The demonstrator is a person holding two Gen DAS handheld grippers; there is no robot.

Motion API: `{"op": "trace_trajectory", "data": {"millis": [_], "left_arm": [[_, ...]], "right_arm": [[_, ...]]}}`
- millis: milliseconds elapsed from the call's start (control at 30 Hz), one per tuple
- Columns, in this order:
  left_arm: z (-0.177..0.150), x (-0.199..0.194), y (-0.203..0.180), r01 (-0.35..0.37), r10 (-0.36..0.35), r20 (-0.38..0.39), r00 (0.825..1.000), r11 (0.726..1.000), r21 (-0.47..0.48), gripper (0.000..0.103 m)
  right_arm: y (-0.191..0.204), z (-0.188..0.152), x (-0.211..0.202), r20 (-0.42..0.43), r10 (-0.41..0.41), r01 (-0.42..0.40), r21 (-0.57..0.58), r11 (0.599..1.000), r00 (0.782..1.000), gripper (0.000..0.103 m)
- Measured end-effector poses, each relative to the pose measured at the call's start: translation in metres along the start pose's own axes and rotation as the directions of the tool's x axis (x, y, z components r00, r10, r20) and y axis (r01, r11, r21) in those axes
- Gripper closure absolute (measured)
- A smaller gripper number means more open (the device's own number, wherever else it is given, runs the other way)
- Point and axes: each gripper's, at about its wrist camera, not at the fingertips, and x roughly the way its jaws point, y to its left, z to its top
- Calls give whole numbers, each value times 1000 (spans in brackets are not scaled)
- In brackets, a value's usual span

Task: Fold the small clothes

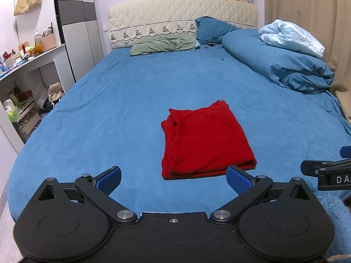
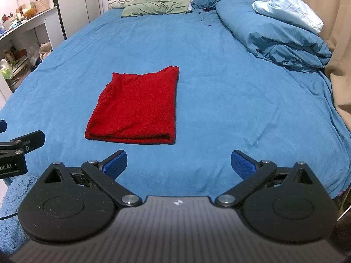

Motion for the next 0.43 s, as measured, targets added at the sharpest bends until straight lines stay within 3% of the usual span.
{"op": "trace_trajectory", "data": {"millis": [433], "left_arm": [[-1, -1, 4, -5, 6, 24, 1000, 1000, -6, 0]], "right_arm": [[0, 2, 0, 7, 0, 0, -1, 1000, 1000, 0]]}}
